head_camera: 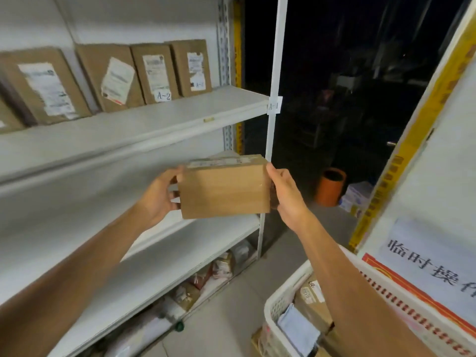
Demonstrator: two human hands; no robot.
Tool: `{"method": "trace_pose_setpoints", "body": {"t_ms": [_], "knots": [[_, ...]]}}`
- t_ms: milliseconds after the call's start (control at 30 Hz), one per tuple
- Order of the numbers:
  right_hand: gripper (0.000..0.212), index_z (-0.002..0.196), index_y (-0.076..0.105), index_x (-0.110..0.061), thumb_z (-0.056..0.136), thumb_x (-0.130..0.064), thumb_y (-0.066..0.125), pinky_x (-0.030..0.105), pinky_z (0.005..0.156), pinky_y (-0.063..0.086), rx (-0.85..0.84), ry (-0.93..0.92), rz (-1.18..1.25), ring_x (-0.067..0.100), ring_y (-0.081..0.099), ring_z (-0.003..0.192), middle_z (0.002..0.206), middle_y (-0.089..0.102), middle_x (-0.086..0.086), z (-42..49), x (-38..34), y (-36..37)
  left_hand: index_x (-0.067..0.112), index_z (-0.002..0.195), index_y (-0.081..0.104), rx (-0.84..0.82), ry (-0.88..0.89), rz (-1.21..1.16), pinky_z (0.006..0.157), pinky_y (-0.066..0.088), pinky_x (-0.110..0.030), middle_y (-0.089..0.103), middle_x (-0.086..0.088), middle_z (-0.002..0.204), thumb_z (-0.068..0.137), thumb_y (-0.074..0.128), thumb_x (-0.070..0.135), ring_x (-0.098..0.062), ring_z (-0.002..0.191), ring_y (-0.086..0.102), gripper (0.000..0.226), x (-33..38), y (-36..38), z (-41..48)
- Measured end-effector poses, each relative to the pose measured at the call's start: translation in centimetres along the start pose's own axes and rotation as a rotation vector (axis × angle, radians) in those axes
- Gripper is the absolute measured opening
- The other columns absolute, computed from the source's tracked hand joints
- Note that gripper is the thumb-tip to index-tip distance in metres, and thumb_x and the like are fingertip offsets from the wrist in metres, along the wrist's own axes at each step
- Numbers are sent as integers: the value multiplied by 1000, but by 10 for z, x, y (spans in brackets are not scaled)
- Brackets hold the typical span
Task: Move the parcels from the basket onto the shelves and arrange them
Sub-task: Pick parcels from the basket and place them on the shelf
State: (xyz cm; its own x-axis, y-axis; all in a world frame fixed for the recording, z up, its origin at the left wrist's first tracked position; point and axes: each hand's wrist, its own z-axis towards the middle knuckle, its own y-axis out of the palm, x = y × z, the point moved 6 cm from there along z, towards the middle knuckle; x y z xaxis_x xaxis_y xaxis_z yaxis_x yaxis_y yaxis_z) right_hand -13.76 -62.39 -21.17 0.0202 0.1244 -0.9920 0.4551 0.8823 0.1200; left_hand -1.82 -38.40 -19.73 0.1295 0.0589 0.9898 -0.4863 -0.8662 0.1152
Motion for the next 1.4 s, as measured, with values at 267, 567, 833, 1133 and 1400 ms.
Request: {"method": "trace_pose_setpoints", "body": {"t_ms": [267, 567, 833, 1133, 1400], "knots": [[23, 93, 63, -24, 92, -47, 59, 36, 85, 51, -69, -76, -145, 24, 63, 109, 102, 70, -1, 1, -15, 56, 4, 111, 64, 112, 157, -82, 55, 52, -25, 73, -3, 96, 84, 67, 27, -13, 74, 68, 35, 7, -63, -12], [67, 137, 42, -37, 78, -31, 74, 38, 93, 54, -228, -208, -66, 9, 64, 109, 120, 66, -13, -5, -45, 132, 15, 131, 58, 14, 451, 58, 104, 42, -39, 65, -6, 125, 87, 62, 2, -23, 120, 58, 46, 58, -99, -34], [57, 130, 46, -39, 83, -18, 71, 29, 90, 54, -301, -336, -4, 5, 62, 112, 118, 67, -15, 0, -59, 231, 35, 119, 55, 114, 514, 52, 78, 55, -26, 68, 2, 118, 75, 67, 12, -16, 106, 65, 51, 106, -181, -67], [49, 108, 61, -30, 65, -39, 83, 37, 92, 54, -399, -354, 164, 19, 67, 106, 110, 72, 0, 24, -67, 385, 39, 134, 31, 368, 478, 151, 71, 57, -34, 68, -6, 114, 63, 80, 24, -23, 102, 68, 87, 144, -315, -126], [43, 117, 63, -34, 77, -29, 77, 30, 94, 52, -774, -283, 254, 14, 64, 113, 116, 71, -4, 27, -72, 509, 34, 126, 38, 604, 498, 147, 71, 58, -41, 70, -4, 107, 56, 79, 26, -24, 103, 66, 81, 154, -393, -171]]}}
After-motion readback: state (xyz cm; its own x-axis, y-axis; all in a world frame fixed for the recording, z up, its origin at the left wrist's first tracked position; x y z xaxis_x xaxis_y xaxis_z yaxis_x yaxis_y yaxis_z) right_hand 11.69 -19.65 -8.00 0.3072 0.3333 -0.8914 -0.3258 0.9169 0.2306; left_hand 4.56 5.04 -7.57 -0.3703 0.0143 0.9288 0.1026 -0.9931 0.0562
